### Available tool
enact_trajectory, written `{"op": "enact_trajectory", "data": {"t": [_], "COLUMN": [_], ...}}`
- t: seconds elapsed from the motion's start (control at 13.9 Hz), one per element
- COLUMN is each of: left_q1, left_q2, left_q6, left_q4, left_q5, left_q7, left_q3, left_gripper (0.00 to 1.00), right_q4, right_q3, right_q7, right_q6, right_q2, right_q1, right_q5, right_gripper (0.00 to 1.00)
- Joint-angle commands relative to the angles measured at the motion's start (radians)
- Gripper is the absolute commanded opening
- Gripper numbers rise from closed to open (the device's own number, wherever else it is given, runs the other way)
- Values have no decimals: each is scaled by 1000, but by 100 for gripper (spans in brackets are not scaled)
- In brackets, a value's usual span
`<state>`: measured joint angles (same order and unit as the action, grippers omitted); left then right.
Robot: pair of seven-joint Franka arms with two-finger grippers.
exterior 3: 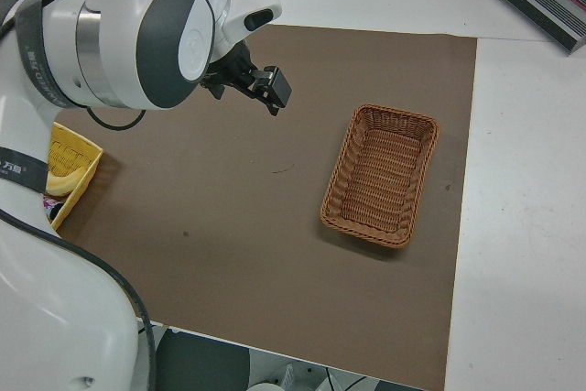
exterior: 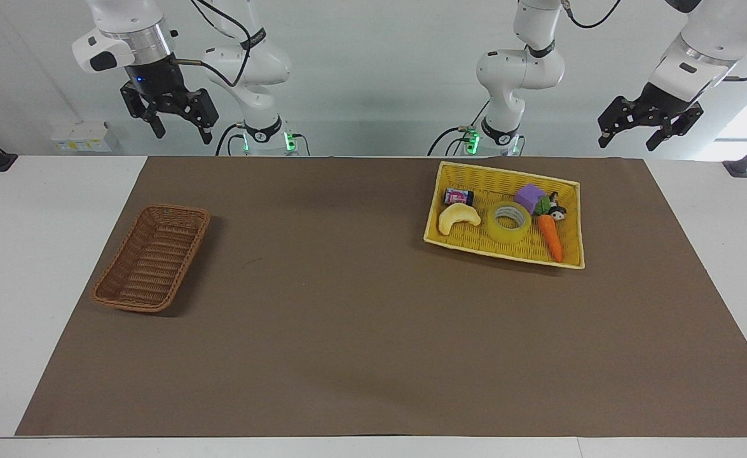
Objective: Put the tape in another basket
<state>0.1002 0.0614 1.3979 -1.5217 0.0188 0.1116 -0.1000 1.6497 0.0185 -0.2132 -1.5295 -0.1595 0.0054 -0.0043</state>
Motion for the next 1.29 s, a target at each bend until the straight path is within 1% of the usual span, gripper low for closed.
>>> {"op": "enact_trajectory", "data": {"t": [0.0,1.22], "left_q1": [10,21], "left_q2": [20,34], "left_q6": [-20,-17], "left_q4": [-15,-38], "left_q5": [9,15], "left_q7": [13,13], "left_q3": [-7,-7], "left_gripper": [100,100], "right_q4": [9,9], "right_q3": [8,8], "right_q7": [-9,-9], "right_q6": [0,0], "right_q2": [-14,-14], "right_q1": [-16,-16], "right_q5": [24,24], "right_gripper": [100,100]}}
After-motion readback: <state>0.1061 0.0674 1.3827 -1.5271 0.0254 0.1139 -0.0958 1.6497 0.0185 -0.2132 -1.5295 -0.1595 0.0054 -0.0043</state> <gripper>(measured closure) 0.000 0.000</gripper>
